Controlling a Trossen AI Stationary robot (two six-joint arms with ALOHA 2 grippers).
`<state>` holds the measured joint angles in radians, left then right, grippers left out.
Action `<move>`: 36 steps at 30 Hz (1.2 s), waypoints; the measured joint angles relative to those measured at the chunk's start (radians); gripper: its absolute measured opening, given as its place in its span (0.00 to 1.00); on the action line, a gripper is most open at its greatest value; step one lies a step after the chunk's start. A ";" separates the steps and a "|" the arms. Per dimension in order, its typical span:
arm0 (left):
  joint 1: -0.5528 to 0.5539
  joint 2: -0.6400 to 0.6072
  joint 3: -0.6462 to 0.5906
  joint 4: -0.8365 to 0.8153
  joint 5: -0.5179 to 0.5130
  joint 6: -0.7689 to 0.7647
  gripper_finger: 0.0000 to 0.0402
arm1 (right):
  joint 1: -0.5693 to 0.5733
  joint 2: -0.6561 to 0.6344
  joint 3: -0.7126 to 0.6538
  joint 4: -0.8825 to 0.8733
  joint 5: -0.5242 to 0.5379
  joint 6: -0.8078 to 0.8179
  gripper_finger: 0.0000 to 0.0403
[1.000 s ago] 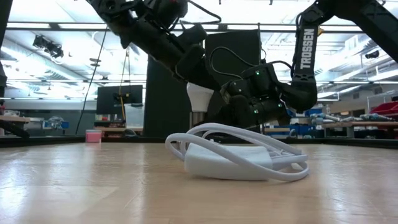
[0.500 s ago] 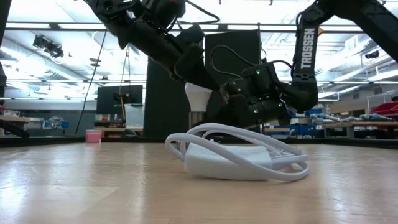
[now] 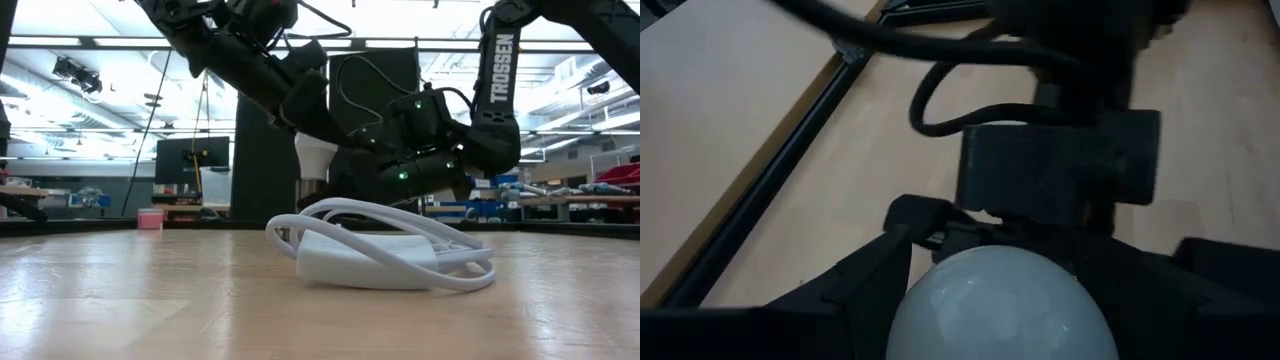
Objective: Screw lightbulb
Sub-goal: Insert the white lightbulb into the silver lamp
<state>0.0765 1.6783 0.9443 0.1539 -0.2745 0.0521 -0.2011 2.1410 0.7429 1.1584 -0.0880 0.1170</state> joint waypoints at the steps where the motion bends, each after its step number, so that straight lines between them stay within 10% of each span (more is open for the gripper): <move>1: 0.000 0.000 0.000 -0.003 -0.002 0.000 0.67 | 0.010 0.000 0.000 -0.001 0.032 0.014 0.52; 21: -0.010 0.000 0.002 -0.003 -0.023 -0.020 0.67 | 0.224 0.002 0.013 -0.027 0.662 0.069 0.50; 36: -0.015 0.001 0.001 -0.003 -0.021 -0.011 0.67 | 0.033 0.000 -0.063 0.069 -0.012 0.002 0.85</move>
<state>0.0611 1.6791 0.9451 0.1513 -0.2955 0.0406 -0.1680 2.1410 0.6798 1.2277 -0.0996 0.1191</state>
